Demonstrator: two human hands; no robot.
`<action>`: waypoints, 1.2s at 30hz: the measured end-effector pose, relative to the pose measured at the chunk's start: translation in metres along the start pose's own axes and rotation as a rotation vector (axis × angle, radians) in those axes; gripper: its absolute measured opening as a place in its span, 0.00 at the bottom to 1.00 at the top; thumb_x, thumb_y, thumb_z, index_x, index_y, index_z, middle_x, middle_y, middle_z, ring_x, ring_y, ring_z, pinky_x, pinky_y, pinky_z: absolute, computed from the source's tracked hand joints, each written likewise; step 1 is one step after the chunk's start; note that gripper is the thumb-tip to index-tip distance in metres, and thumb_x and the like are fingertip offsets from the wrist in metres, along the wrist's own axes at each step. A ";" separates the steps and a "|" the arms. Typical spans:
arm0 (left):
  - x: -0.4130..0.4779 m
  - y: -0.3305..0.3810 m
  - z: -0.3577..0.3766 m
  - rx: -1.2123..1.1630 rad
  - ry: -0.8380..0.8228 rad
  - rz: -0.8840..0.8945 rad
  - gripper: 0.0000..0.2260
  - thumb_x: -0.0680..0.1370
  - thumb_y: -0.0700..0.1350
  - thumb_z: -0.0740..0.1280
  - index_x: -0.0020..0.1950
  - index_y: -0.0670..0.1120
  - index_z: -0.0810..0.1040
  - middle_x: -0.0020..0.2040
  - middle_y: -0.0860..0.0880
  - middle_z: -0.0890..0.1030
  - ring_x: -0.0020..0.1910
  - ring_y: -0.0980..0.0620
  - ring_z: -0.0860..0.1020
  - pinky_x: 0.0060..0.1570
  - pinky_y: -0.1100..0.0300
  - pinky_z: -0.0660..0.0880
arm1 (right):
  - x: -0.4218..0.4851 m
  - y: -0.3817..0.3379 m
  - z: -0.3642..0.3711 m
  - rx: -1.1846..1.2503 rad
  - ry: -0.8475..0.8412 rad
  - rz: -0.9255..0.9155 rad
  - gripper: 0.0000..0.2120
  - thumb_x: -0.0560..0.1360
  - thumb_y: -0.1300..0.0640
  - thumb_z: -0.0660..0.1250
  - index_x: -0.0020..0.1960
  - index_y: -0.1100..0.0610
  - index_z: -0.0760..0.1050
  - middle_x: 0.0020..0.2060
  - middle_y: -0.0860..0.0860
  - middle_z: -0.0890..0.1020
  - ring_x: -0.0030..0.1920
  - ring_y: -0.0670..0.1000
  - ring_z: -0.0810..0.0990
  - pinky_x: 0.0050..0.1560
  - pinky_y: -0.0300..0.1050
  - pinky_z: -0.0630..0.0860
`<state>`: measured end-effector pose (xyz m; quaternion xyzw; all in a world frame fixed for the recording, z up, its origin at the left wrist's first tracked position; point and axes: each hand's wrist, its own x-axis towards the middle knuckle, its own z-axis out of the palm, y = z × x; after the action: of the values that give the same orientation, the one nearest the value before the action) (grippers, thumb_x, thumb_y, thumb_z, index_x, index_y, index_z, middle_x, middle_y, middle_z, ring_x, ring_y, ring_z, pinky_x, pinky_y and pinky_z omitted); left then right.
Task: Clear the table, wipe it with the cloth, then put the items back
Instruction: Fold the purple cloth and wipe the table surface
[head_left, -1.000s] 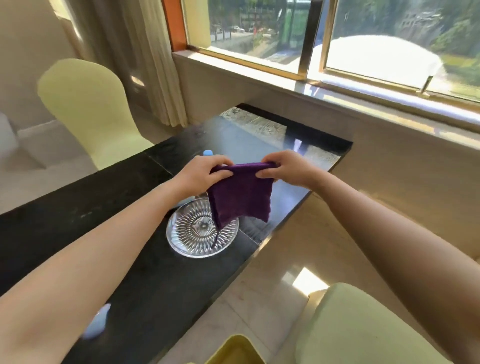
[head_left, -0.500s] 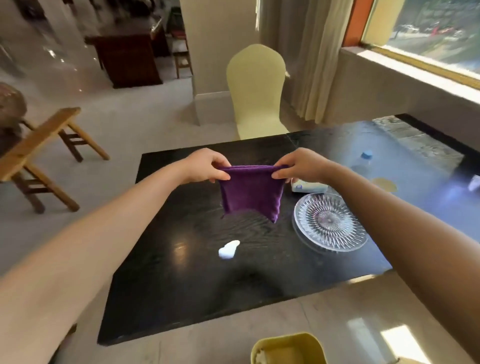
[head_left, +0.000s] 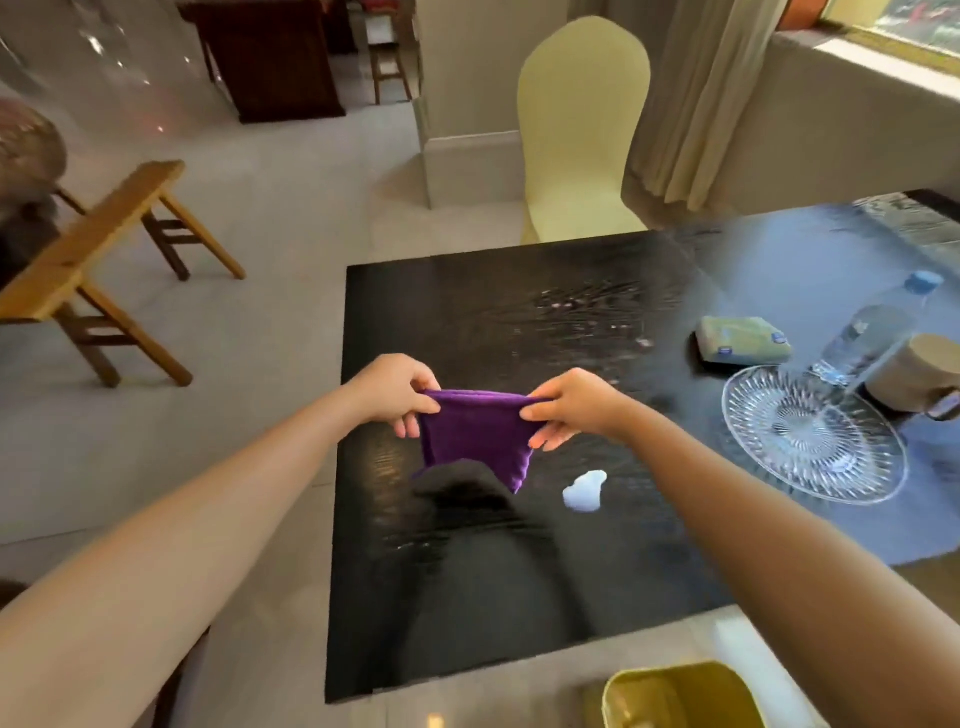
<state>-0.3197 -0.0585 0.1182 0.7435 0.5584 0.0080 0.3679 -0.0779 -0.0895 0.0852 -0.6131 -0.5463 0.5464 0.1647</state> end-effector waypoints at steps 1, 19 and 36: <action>0.004 -0.012 0.004 -0.025 -0.001 -0.014 0.03 0.75 0.40 0.68 0.48 0.46 0.79 0.37 0.48 0.82 0.33 0.54 0.82 0.36 0.62 0.80 | 0.009 0.006 0.012 0.021 0.013 0.014 0.02 0.73 0.63 0.69 0.44 0.57 0.80 0.32 0.59 0.84 0.33 0.53 0.85 0.37 0.42 0.83; 0.101 -0.077 -0.019 0.109 0.606 0.062 0.10 0.76 0.43 0.67 0.56 0.43 0.81 0.52 0.45 0.82 0.49 0.51 0.77 0.47 0.59 0.73 | 0.147 -0.039 0.014 -0.375 0.389 -0.364 0.12 0.76 0.60 0.64 0.56 0.54 0.81 0.43 0.50 0.84 0.44 0.49 0.79 0.43 0.40 0.71; 0.089 -0.158 0.152 0.251 0.619 -0.340 0.25 0.82 0.52 0.49 0.76 0.43 0.55 0.78 0.43 0.54 0.78 0.46 0.52 0.75 0.49 0.47 | 0.208 0.051 0.115 -0.868 0.260 -0.295 0.37 0.74 0.33 0.53 0.77 0.51 0.51 0.77 0.58 0.51 0.77 0.63 0.44 0.74 0.62 0.41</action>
<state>-0.3524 -0.0497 -0.1159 0.6417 0.7554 0.1025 0.0839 -0.1910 0.0238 -0.0979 -0.6044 -0.7801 0.1575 0.0361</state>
